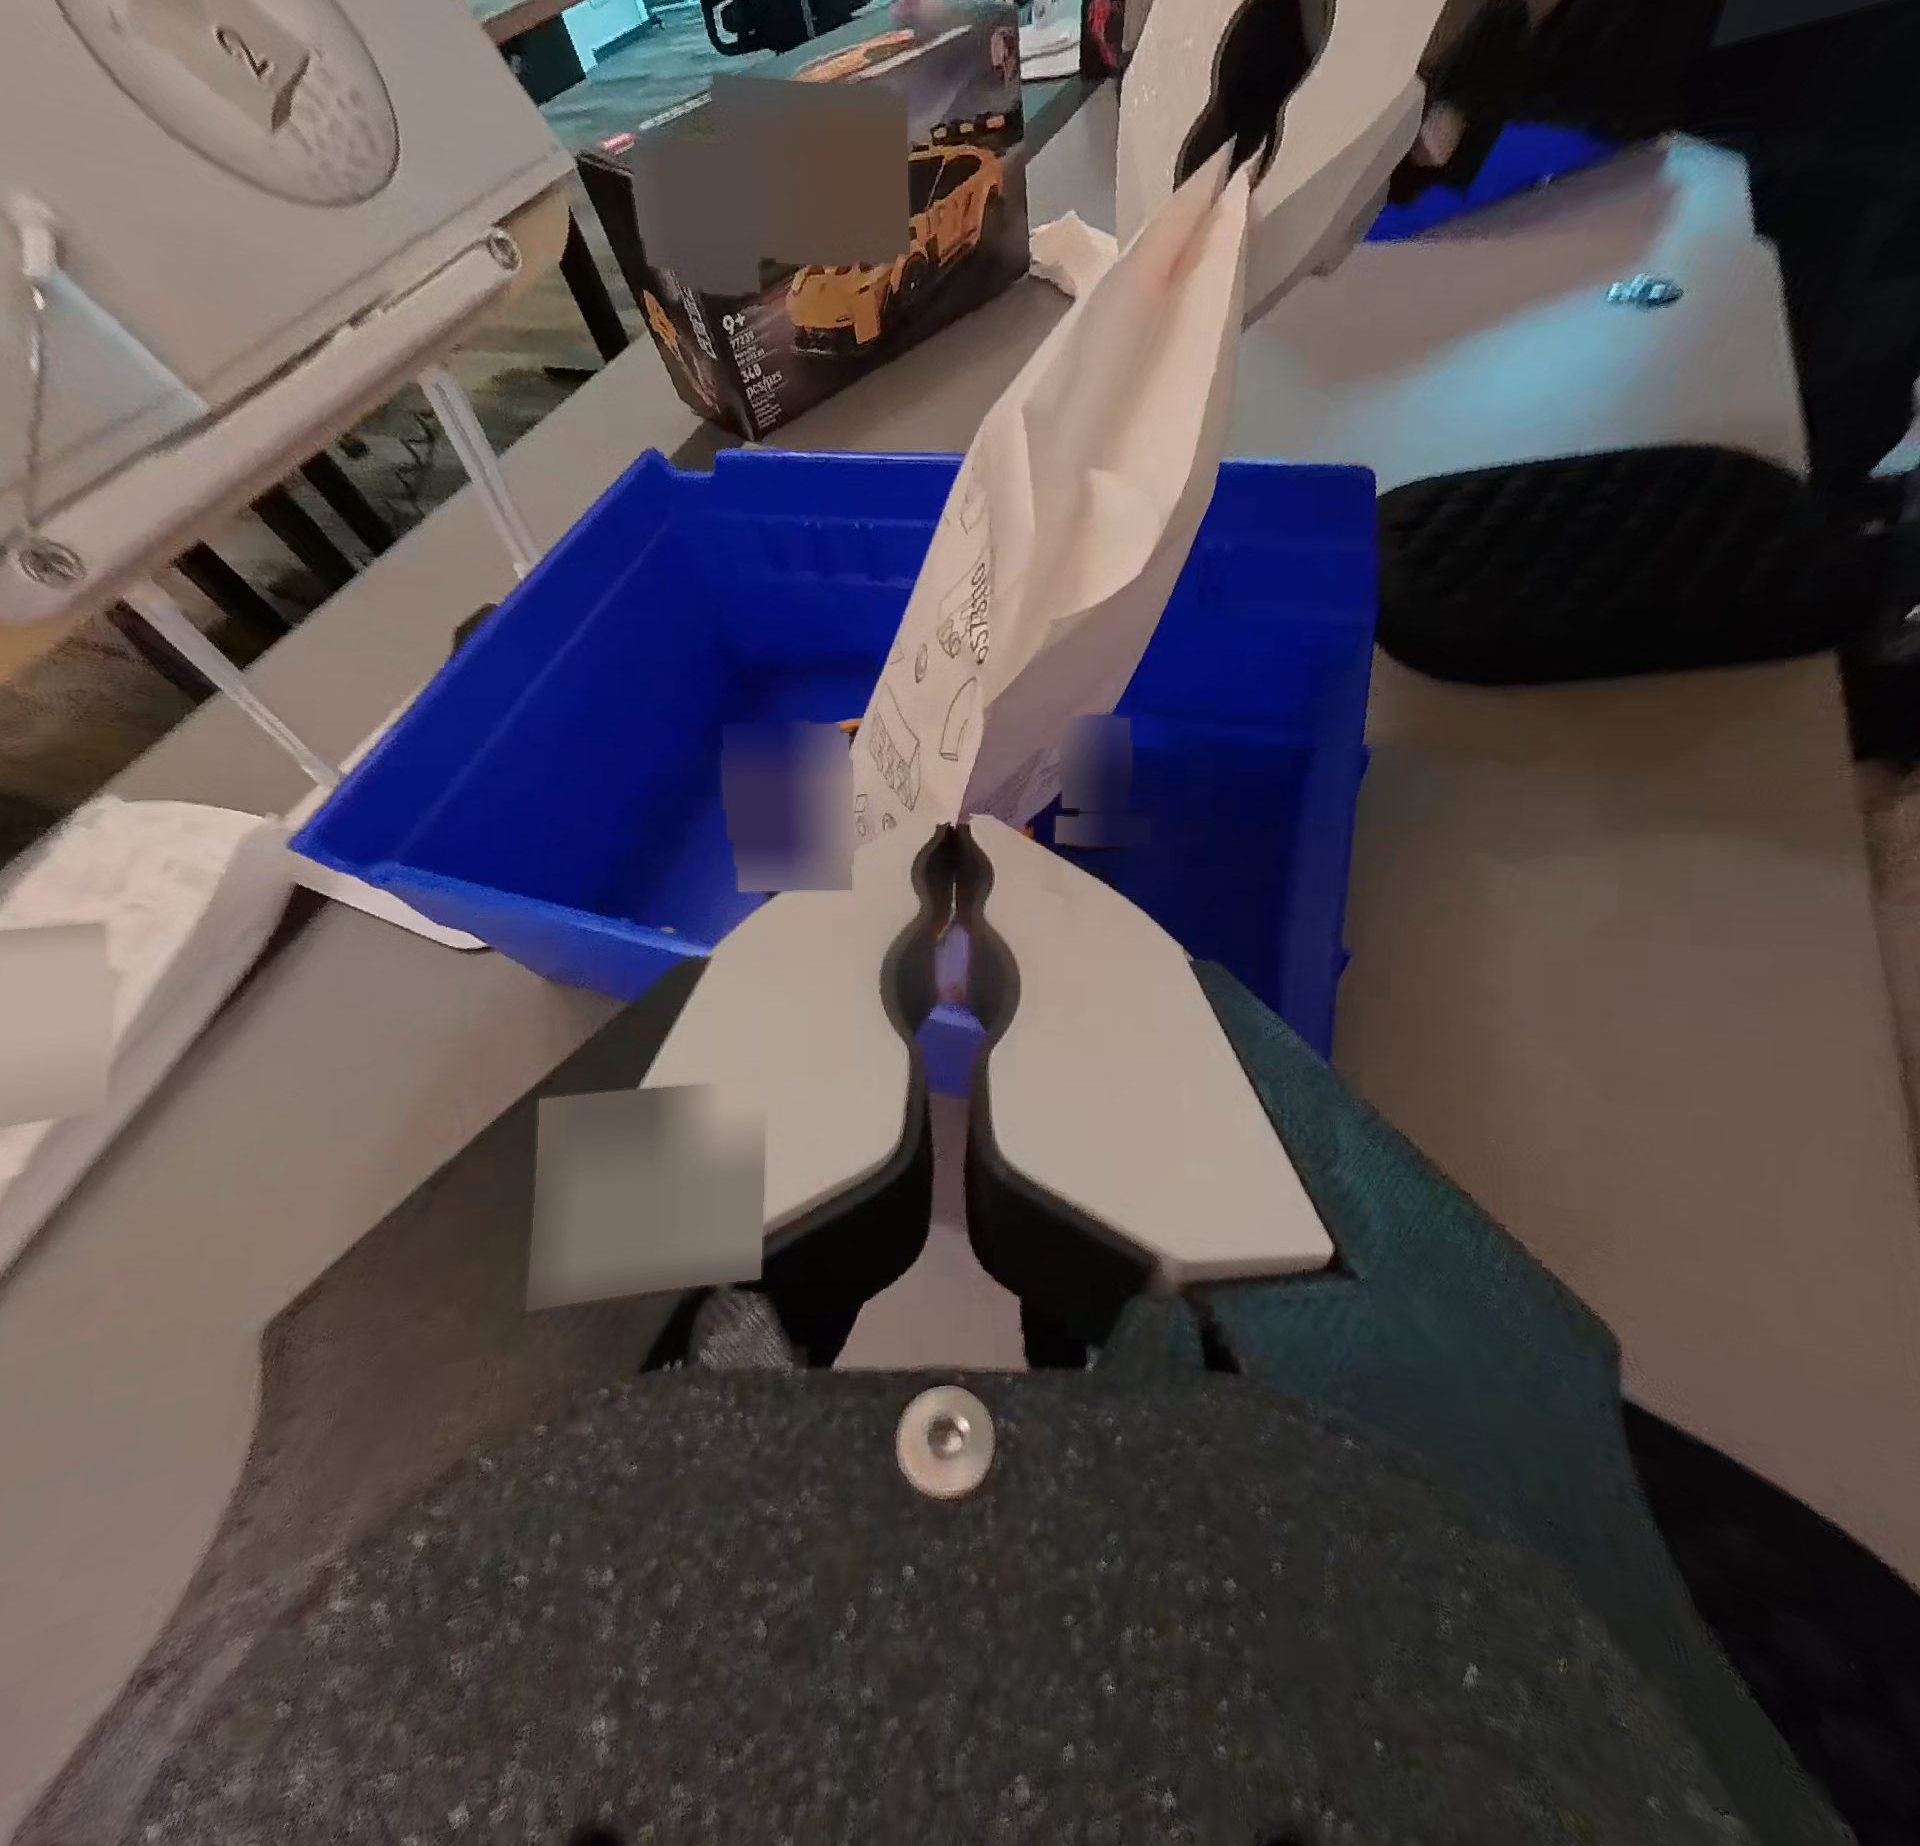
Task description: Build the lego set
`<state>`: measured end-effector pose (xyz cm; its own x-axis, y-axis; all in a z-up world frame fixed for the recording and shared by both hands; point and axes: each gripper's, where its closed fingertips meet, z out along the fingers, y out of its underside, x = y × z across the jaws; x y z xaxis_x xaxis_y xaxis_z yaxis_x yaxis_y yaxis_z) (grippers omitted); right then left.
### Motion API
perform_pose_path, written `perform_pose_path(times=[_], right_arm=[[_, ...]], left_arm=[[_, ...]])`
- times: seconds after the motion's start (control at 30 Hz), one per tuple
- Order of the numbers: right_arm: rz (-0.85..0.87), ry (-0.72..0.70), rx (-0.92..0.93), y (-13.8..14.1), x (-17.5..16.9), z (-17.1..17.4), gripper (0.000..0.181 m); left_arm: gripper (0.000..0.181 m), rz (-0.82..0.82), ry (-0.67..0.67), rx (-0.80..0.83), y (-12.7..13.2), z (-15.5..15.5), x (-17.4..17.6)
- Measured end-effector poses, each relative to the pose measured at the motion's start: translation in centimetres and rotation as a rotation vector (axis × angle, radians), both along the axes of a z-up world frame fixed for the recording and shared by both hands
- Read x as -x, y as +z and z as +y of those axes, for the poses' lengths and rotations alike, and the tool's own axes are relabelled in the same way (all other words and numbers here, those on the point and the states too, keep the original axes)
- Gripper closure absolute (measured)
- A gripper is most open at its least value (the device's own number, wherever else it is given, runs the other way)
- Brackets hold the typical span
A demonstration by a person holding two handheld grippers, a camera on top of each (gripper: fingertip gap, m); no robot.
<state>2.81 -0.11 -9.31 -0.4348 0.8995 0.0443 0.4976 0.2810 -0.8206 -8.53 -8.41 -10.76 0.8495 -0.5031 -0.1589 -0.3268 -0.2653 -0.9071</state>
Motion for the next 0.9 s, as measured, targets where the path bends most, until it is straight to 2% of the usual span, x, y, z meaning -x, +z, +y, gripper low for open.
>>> perform_pose_path(times=[0.17,0.23,0.43,0.5,0.57,0.67,0.8,0.9], right_arm=[[-0.016,-0.046,0.081,0.4,0.9,1.6,0.161],[-0.031,-0.045,0.092,0.2,0.9,2.0,0.152],[-0.071,-0.015,0.088,-1.8,0.7,3.0,0.139],[-0.068,-0.024,0.097,-2.1,0.8,3.5,0.148],[-0.028,-0.037,0.099,-1.8,1.3,3.9,0.176],[-0.004,-0.033,0.095,-0.4,2.0,3.7,0.178],[0.020,-0.045,0.113,2.4,2.9,3.9,0.178],[0.024,-0.060,0.131,2.3,3.8,3.8,0.178]], left_arm=[[0.181,-0.223,0.001,0.062,0.2,1.0,0.7],[0.181,-0.304,-0.006,0.083,0.3,1.2,0.9],[0.181,-0.452,-0.017,0.117,-0.1,1.8,1.7],[0.181,-0.497,-0.022,0.115,-0.1,1.9,2.0],[0.181,-0.522,-0.015,0.115,-0.3,2.2,2.2],[0.181,-0.537,-0.021,0.114,0.3,2.6,2.3],[0.181,-0.478,-0.026,0.079,2.7,3.3,2.2],[0.181,-0.447,-0.026,0.083,3.1,4.2,1.4]])
